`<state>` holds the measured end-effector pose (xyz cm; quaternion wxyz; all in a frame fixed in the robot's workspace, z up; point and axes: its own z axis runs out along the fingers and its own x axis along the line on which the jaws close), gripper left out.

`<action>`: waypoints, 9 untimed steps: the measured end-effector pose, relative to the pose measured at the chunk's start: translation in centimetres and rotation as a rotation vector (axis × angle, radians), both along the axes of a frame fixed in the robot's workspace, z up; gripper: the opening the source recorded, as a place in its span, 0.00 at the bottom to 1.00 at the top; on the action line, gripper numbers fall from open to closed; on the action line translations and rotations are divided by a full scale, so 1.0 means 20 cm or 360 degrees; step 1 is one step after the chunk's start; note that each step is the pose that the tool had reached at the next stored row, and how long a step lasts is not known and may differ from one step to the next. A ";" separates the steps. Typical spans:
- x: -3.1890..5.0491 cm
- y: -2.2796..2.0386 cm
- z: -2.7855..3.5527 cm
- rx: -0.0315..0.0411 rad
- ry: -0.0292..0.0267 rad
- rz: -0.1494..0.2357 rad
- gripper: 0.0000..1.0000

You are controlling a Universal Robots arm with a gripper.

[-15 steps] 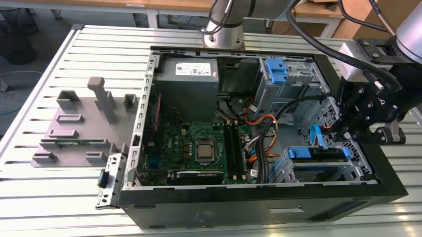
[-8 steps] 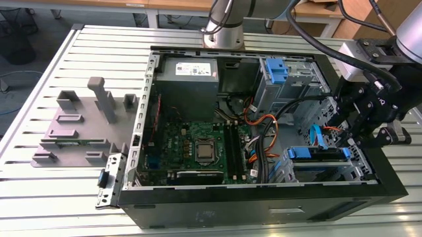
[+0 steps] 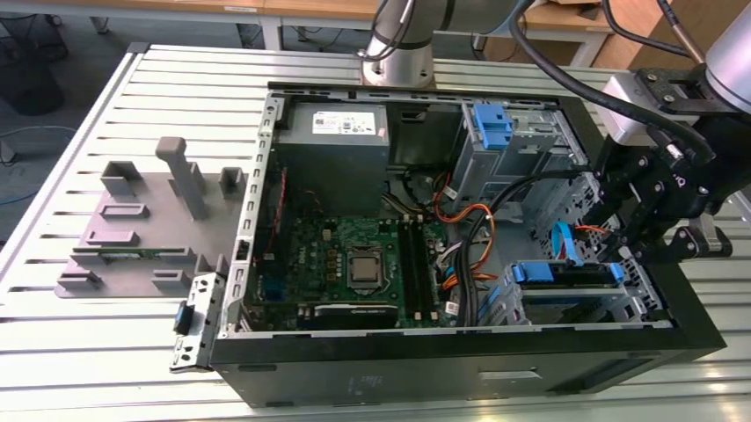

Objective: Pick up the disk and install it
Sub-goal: 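Insert the second disk wire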

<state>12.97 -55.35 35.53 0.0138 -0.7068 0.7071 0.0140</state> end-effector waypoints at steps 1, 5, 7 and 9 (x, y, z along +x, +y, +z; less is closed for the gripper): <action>0.000 0.000 0.000 0.0000 0.00000 0.0000 0.48; 0.004 0.000 0.000 0.0000 0.00000 0.0000 0.48; 0.009 0.000 0.000 0.0000 0.00000 0.0000 0.48; 0.015 0.000 0.000 0.0000 -0.00001 0.0000 0.48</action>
